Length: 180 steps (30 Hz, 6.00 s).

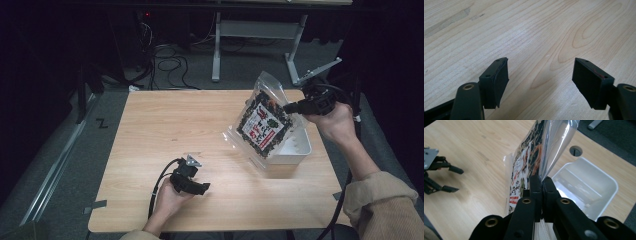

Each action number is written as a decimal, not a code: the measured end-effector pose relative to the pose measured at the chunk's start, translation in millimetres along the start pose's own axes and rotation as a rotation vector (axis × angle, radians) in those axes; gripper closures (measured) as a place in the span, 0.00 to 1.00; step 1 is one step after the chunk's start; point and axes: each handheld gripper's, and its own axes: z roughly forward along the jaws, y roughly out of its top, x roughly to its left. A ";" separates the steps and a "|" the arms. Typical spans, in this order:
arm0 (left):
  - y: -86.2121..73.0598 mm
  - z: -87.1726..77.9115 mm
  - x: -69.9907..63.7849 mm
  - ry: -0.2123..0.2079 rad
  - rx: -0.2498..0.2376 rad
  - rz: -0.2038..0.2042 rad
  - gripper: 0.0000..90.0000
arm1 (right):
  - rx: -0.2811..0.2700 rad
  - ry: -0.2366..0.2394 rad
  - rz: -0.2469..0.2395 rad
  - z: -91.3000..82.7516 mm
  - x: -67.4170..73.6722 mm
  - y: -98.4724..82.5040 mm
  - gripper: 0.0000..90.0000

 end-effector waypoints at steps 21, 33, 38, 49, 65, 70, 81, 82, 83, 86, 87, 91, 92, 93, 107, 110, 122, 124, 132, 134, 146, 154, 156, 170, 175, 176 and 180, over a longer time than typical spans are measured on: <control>0.7 2.8 -0.9 -0.005 0.003 -0.001 0.33 | -0.035 -0.170 0.003 -21.4 -23.0 18.3 1.00; 0.9 3.5 -1.2 -0.004 0.011 0.008 0.33 | 0.004 -0.276 -0.010 -32.4 -31.2 12.1 1.00; 1.2 4.9 -1.6 -0.003 0.014 0.005 0.33 | 0.029 -0.305 -0.015 -34.0 -35.3 6.9 1.00; 1.2 4.4 -1.7 -0.001 0.019 0.012 0.33 | 0.058 -0.330 -0.032 -33.7 -37.5 2.4 1.00; 1.3 5.6 -2.4 0.002 0.019 0.013 0.33 | 0.138 -0.348 -0.065 -10.1 -37.2 -1.4 1.00; 1.4 5.8 -2.7 0.003 0.020 0.016 0.33 | 0.159 -0.358 -0.079 -3.4 -37.3 -3.2 1.00; 1.4 6.3 -3.3 0.002 0.024 0.020 0.33 | 0.151 -0.310 -0.041 9.1 -44.4 -10.8 0.99; 1.4 6.5 -3.4 0.002 0.025 0.020 0.33 | 0.148 -0.304 -0.040 9.0 -45.3 -11.4 0.99; 1.4 6.8 -3.7 0.002 0.025 0.019 0.33 | 0.146 -0.303 -0.035 9.2 -46.0 -12.0 0.99; 1.5 7.1 -4.6 0.003 0.025 0.023 0.33 | 0.149 -0.298 -0.032 10.0 -48.3 -12.9 0.99; 1.5 6.9 -4.6 0.003 0.025 0.023 0.33 | 0.145 -0.295 -0.023 10.9 -48.4 -13.4 0.99; 1.4 6.0 -4.5 0.003 0.020 0.019 0.33 | 0.156 -0.287 -0.021 16.7 -50.1 -14.9 0.99; 1.4 6.0 -4.6 0.003 0.020 0.019 0.33 | 0.161 -0.283 -0.009 18.3 -50.9 -15.3 0.99; 1.4 5.9 -4.5 0.003 0.022 0.022 0.33 | 0.164 -0.283 -0.007 20.0 -51.5 -15.8 0.99; 1.5 7.4 -5.1 0.005 0.026 0.023 0.33 | 0.146 -0.264 0.040 28.4 -62.4 -24.1 0.94; 1.5 7.3 -4.8 0.006 0.026 0.023 0.33 | 0.144 -0.271 0.046 28.0 -64.1 -24.6 0.91; 1.5 7.6 -5.2 0.005 0.027 0.024 0.33 | 0.122 -0.288 0.095 24.1 -68.2 -26.4 0.70; 1.5 7.4 -5.2 0.006 0.026 0.024 0.33 | 0.118 -0.292 0.105 23.2 -68.7 -26.6 0.67; 1.4 7.2 -4.6 0.007 0.026 0.022 0.33 | 0.113 -0.332 0.106 23.4 -68.5 -25.9 0.55; 1.5 7.4 -4.8 0.008 0.026 0.022 0.33 | 0.111 -0.344 0.103 22.9 -68.5 -25.6 0.53; 1.5 7.7 -5.6 0.006 0.027 0.024 0.33 | 0.095 -0.375 0.101 19.2 -69.1 -26.7 0.47; 1.4 6.8 -4.6 0.008 0.026 0.021 0.33 | 0.072 -0.393 0.106 14.5 -68.4 -26.8 0.47; 1.4 7.3 -4.8 0.009 0.028 0.023 0.33 | 0.067 -0.390 0.113 13.5 -68.2 -26.9 0.47; 1.5 7.7 -5.2 0.008 0.029 0.023 0.33 | 0.025 -0.394 0.121 3.3 -65.3 -29.1 0.46; 1.4 7.1 -5.0 0.009 0.028 0.021 0.33 | 0.008 -0.394 0.126 -0.6 -65.2 -30.2 0.46; 1.4 7.2 -4.8 0.009 0.028 0.021 0.33 | 0.003 -0.394 0.124 -1.5 -65.0 -30.4 0.46; 1.5 7.5 -5.3 0.007 0.028 0.022 0.33 | -0.023 -0.385 0.125 -5.9 -63.4 -30.9 0.46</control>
